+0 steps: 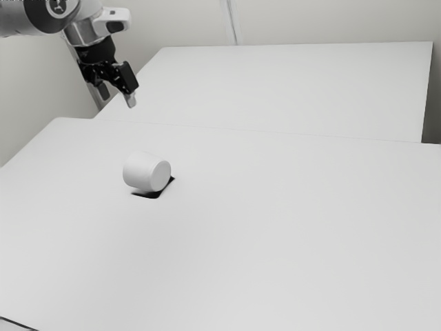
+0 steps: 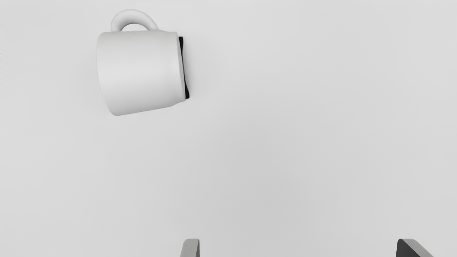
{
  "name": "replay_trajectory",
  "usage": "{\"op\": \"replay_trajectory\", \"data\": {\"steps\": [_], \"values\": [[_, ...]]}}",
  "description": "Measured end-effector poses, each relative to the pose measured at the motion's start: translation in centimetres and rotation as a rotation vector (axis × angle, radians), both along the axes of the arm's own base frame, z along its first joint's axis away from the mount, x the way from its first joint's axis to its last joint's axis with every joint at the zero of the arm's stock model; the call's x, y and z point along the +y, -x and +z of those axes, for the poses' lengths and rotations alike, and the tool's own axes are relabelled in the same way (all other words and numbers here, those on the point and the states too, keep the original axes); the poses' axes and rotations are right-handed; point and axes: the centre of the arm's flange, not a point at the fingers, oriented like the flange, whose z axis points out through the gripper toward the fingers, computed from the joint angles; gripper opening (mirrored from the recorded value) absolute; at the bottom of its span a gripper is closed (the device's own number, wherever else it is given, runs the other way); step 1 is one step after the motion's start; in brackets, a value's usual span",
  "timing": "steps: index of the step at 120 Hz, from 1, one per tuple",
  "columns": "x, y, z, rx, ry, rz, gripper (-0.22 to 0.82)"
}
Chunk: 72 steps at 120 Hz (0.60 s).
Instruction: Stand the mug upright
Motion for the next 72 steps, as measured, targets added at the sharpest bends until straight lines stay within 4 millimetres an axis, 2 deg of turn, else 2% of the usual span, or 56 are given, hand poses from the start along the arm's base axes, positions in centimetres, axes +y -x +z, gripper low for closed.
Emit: {"op": "replay_trajectory", "data": {"steps": [16,36,44,49,52,55,62,65,68,72], "values": [[1.5,-0.3,-0.9,-0.016,0.007,0.024,0.60],[4.3,-0.9,-3.1,0.008,0.068,0.075,0.60],[5.9,-1.7,-4.9,0.033,0.148,0.091,0.60],[7.1,-2.5,-7.1,0.068,0.218,0.105,0.60],[8.5,-2.8,-8.3,0.086,0.260,0.125,0.60],[11.1,-2.8,-9.4,0.096,0.301,0.163,0.60],[19.9,-1.2,-11.9,0.102,0.394,0.299,0.60],[23.0,-0.3,-13.0,0.103,0.431,0.346,0.60],[25.0,0.2,-14.1,0.105,0.464,0.373,0.60],[26.5,0.6,-15.2,0.108,0.504,0.386,0.60]]}}
